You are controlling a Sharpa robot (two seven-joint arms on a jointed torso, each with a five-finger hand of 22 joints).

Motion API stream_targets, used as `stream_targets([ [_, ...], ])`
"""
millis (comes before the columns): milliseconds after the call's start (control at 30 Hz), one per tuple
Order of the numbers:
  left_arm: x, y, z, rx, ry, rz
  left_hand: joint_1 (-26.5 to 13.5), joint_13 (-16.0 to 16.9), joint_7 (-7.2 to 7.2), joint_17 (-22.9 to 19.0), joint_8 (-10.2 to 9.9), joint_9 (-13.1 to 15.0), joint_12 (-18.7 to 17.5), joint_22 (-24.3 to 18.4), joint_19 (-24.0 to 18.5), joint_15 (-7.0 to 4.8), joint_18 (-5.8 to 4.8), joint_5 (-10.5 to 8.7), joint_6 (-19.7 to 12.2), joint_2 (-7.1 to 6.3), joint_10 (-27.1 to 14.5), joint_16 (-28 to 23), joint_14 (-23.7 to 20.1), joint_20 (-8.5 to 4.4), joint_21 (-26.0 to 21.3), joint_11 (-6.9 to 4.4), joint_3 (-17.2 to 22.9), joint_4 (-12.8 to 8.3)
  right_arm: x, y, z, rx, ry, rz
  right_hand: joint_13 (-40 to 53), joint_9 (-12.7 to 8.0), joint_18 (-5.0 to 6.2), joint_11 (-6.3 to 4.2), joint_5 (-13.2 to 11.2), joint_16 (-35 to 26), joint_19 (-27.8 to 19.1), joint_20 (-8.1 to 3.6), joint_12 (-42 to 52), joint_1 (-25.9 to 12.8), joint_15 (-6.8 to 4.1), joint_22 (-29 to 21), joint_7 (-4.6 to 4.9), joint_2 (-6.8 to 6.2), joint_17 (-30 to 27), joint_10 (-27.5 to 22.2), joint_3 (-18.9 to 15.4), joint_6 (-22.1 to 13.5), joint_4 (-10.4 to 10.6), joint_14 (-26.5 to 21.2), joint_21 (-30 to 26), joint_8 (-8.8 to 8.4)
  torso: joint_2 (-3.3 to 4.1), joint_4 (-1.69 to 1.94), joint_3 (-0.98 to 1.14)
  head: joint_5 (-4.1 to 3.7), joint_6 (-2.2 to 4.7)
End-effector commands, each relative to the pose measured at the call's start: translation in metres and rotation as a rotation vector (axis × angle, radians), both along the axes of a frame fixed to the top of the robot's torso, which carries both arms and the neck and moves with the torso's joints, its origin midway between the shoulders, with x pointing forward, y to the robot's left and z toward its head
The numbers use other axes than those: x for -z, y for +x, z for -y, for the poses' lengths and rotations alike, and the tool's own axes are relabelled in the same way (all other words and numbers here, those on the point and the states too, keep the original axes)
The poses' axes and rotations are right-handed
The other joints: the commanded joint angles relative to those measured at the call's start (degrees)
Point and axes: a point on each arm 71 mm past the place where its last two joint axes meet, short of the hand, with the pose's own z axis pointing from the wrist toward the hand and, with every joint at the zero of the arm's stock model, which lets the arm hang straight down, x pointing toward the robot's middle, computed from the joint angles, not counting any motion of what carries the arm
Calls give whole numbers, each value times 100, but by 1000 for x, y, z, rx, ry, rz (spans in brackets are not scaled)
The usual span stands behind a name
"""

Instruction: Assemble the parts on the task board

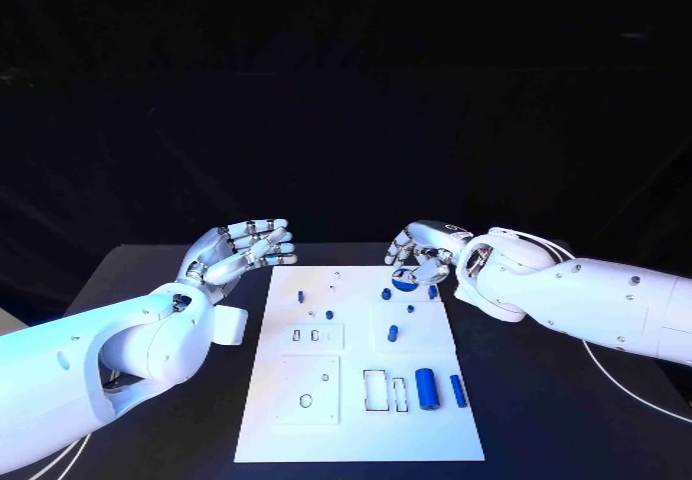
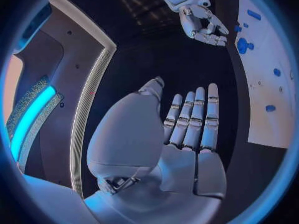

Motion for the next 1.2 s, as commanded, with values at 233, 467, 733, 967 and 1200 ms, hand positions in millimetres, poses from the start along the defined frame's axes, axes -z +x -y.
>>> stream_targets([
  [233, -7, -9, 8, 90, -49, -7, 12, 0, 285, 138, 27, -10, -62, 121, 117, -34, 44, -19, 37, -44, 68, 166, 53, -38, 230, -6, -38, 4, 8, 3, -5, 26, -169, 34, 2, 89, -189, 29, -131, 998, 264, 37, -23, 14, 27, 1171, -11, -138, 979, -88, -105, -32, 172, 265, 876, -47, 150, 43, -21, -88, 0],
  [467, -9, -9, 10, 99, -52, -5, 10, 0, 281, 155, 29, -11, -66, 136, 124, -37, 43, -20, 41, -44, 74, 184, 51, -43, 259, -8, -41, 6, 17, 3, -9, 29, -218, 5, 3, 127, -195, 54, -203, 1187, 231, 81, -21, 7, 53, 1310, -7, -164, 1084, -357, -457, -98, 285, 222, 986, -87, 187, 65, -24, -102, -25],
  [733, -9, -9, 9, 95, -51, -3, 4, 0, 281, 161, 30, -11, -68, 143, 125, -37, 42, -22, 42, -43, 75, 190, 45, -45, 271, -9, -44, 10, 24, 3, -10, 32, -241, -12, 21, 154, -199, 53, -144, 1271, 227, 104, -12, 118, 47, 1386, -16, -72, 1132, -420, -697, -76, 334, 208, 1036, -85, 229, 89, -38, -114, -55],
  [967, -9, -8, 8, 90, -49, -3, 1, 0, 282, 166, 31, -11, -70, 149, 125, -37, 41, -22, 44, -42, 78, 194, 39, -47, 280, -9, -46, 11, 28, 5, -11, 39, -250, -21, 23, 159, -202, 55, -121, 1302, 234, 106, -12, 151, 49, 1410, -14, -43, 1167, -425, -708, -68, 339, 214, 1053, -83, 252, 109, -43, -128, -43],
  [1200, -9, -8, 8, 90, -47, -6, -1, 0, 284, 170, 32, -11, -72, 153, 123, -36, 40, -22, 46, -39, 79, 195, 32, -48, 287, -9, -46, 13, 31, 6, -12, 41, -243, -19, 33, 176, -203, 61, -85, 1360, 240, 123, 2, 195, 49, 1435, 2, 73, 1203, -399, -671, -25, 395, 219, 1072, -72, 268, 120, -47, -136, -58],
])
